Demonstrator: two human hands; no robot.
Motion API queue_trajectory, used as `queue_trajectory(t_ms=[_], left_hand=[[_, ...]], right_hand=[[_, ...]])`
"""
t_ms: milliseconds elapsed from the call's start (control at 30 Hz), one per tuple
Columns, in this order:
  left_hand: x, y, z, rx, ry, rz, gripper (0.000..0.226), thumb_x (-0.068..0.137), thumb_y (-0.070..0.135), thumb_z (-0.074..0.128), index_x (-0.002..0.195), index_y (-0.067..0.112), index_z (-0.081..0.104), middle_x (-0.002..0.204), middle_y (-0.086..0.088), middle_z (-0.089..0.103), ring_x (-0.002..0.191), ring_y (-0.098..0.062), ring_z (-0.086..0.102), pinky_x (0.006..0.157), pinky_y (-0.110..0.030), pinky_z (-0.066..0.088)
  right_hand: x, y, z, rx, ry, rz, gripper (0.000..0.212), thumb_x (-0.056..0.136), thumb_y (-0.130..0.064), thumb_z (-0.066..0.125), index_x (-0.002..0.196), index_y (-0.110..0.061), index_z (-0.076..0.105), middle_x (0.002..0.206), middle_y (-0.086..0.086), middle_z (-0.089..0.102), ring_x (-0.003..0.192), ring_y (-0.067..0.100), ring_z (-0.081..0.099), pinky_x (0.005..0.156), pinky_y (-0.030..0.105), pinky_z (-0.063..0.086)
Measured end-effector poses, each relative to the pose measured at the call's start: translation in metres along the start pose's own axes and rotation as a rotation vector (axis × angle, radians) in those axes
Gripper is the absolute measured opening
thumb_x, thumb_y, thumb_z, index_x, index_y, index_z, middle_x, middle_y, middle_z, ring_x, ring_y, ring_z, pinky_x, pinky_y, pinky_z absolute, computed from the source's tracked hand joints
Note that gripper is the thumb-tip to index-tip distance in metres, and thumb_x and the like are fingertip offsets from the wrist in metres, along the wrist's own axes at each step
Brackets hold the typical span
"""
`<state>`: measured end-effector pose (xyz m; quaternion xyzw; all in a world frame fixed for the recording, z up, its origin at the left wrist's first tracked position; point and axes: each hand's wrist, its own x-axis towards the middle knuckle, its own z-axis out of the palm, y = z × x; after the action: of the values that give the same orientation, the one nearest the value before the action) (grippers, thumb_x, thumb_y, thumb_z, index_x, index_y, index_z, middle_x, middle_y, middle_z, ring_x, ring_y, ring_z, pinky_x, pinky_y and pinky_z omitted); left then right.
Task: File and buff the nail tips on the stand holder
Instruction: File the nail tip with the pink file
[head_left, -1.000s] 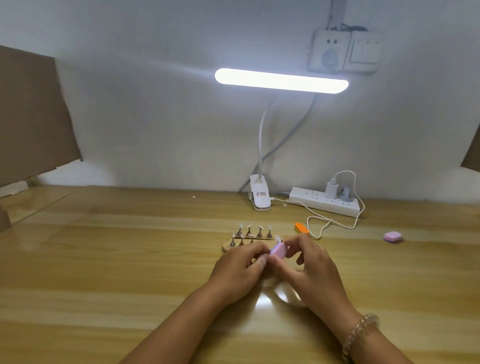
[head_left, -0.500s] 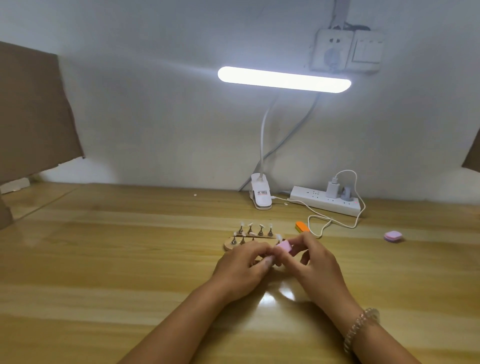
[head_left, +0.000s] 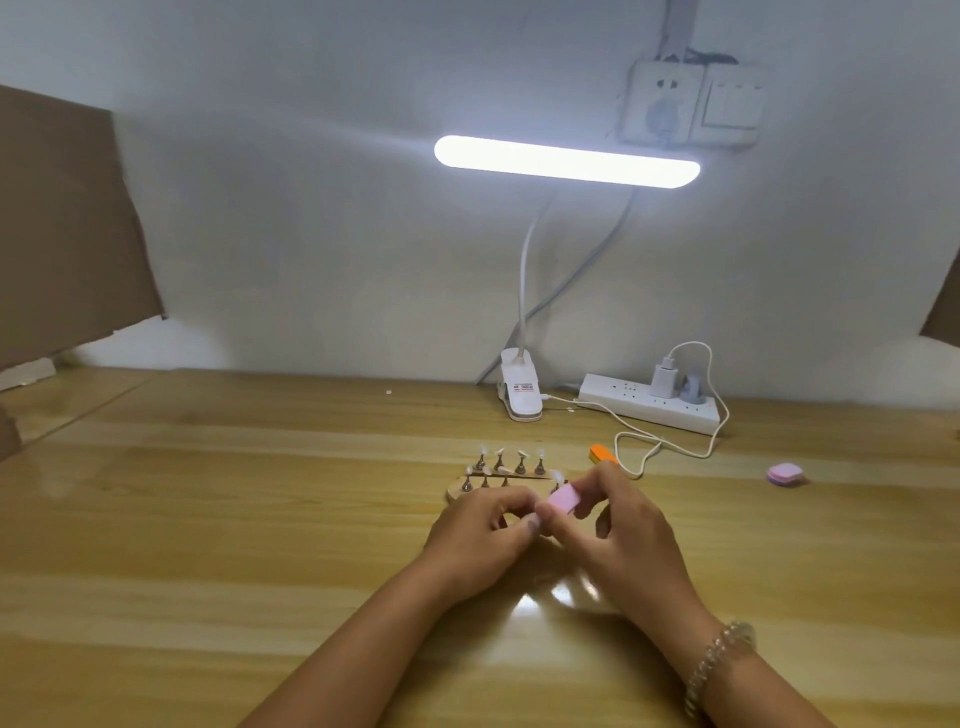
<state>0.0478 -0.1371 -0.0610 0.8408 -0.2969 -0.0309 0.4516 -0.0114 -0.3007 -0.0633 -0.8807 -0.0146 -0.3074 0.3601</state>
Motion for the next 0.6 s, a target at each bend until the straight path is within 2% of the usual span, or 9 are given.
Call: queue_trajectory(t_ms=[67,133,233,333,467,600], left_hand=[[-0.0011,0.0019,-0.001,-0.027,-0.019,0.004,0.021,0.085,0.037,0.052,0.093,0.036,0.072,0.087,0.016,0.072,0.069,-0.013,0.056,0.071,-0.036,0.05],[-0.0007,0.0003,-0.0012,-0.051,-0.014,0.011,0.019,0.09,0.034,0.055,0.095,0.034,0.073,0.088,0.014,0.073,0.071,-0.017,0.058,0.073,-0.037,0.05],[-0.0002,-0.0024,-0.0003,-0.056,0.001,0.024,0.017,0.096,0.027,0.06,0.095,0.037,0.074,0.084,0.018,0.071,0.065,-0.007,0.05,0.069,-0.031,0.043],[0.0,-0.0012,-0.0008,-0.074,0.001,0.026,0.018,0.092,0.028,0.06,0.086,0.039,0.072,0.076,0.017,0.068,0.062,-0.008,0.048,0.065,-0.03,0.042],[-0.0007,-0.0009,-0.0015,-0.061,-0.007,0.033,0.024,0.096,0.023,0.06,0.085,0.041,0.071,0.078,0.017,0.07,0.061,-0.006,0.046,0.065,-0.03,0.04],[-0.0001,0.0014,-0.0021,-0.102,-0.009,0.022,0.016,0.089,0.029,0.059,0.084,0.038,0.071,0.073,0.017,0.067,0.061,-0.009,0.048,0.063,-0.029,0.04]], right_hand=[[-0.0026,-0.0026,0.0016,-0.037,-0.021,-0.08,0.041,0.071,-0.067,0.063,0.084,-0.031,0.05,0.081,-0.016,0.055,0.06,0.01,0.049,0.053,0.028,0.043],[-0.0011,-0.0021,0.0003,0.016,-0.007,-0.041,0.046,0.071,-0.072,0.063,0.084,-0.03,0.052,0.081,-0.015,0.055,0.063,0.008,0.049,0.056,0.027,0.041],[0.0014,0.0001,-0.0026,0.036,0.01,0.007,0.047,0.069,-0.073,0.061,0.084,-0.029,0.055,0.081,-0.015,0.055,0.068,0.004,0.05,0.059,0.023,0.039],[-0.0007,-0.0037,-0.0018,0.079,-0.055,-0.047,0.038,0.071,-0.065,0.068,0.086,-0.031,0.059,0.07,-0.011,0.056,0.058,0.006,0.049,0.055,0.019,0.037],[0.0015,-0.0039,-0.0053,0.115,-0.045,0.032,0.041,0.068,-0.067,0.066,0.09,-0.032,0.062,0.061,-0.007,0.057,0.054,0.006,0.05,0.057,0.027,0.042],[-0.0014,-0.007,-0.0033,0.146,-0.136,-0.029,0.035,0.073,-0.054,0.074,0.093,-0.03,0.06,0.061,-0.006,0.058,0.053,0.005,0.05,0.054,0.018,0.038]])
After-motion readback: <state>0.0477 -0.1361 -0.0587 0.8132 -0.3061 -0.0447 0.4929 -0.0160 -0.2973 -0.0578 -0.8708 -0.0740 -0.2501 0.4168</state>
